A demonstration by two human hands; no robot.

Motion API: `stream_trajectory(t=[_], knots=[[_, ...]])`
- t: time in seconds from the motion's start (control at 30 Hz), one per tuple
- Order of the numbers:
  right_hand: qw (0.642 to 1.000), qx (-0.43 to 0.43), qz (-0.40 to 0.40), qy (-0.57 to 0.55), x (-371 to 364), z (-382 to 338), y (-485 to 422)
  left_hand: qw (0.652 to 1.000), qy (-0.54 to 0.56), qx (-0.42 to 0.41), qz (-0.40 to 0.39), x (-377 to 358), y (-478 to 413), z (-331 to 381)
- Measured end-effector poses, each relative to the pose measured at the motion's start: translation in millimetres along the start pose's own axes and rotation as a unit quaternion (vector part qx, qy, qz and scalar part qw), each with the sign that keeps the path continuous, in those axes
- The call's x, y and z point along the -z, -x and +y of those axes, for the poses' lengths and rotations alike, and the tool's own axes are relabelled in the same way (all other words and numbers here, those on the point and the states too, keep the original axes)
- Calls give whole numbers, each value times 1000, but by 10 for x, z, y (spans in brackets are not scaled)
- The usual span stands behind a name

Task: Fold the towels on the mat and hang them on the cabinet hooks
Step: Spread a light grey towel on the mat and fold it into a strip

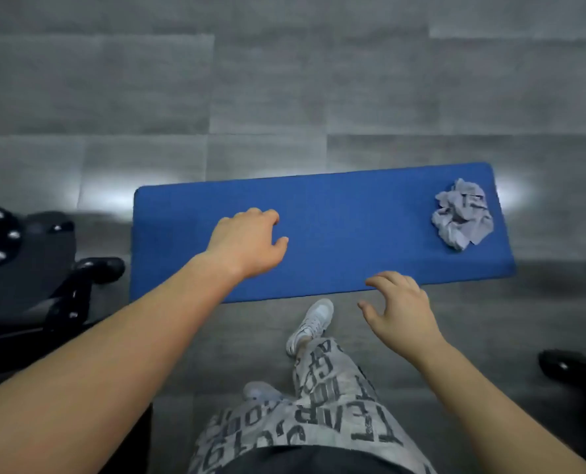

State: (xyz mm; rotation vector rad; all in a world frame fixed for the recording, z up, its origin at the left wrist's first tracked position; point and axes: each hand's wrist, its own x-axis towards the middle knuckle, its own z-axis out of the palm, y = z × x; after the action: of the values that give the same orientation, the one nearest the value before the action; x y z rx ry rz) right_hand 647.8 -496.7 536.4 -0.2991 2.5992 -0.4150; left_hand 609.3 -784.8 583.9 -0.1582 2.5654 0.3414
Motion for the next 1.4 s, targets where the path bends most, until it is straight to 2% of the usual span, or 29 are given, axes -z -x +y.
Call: stream_trajectory(t=[0.2, 0.5, 0.63, 0.77, 0.9, 1.03, 1.23, 1.33, 1.4], knots=[[995, -86, 20, -56, 530, 563, -526, 994, -40, -88, -47, 398, -1168, 895], [962, -212, 105, -138, 1144, 1070, -1744, 967, -113, -223, -52, 1160, -3225, 1835], [928, -284, 132, -201, 1364, 1115, -2622, 941, -168, -287, -63, 1757, -4459, 2110], [871, -371, 165, -275, 1615, 1040, -3549, 912, -221, -333, -90, 2295, -5755, 2356], [815, -443, 192, -321, 1869, 969, -4191, 876, -270, -381, -125, 2555, -6581, 2673], [776, -483, 210, -346, 1937, 1065, -4603, 835, -305, -428, -165, 2436, -7086, 3184], [711, -542, 231, -383, 1671, 1754, -5145, 753, -369, -505, -205, 1556, -7716, 4285], [680, -567, 231, -402, 1432, 2232, -5327, 729, -386, -521, -220, 1006, -8016, 4848], [654, -585, 226, -423, 1242, 2559, -5427, 727, -389, -517, -230, 619, -8215, 5192]])
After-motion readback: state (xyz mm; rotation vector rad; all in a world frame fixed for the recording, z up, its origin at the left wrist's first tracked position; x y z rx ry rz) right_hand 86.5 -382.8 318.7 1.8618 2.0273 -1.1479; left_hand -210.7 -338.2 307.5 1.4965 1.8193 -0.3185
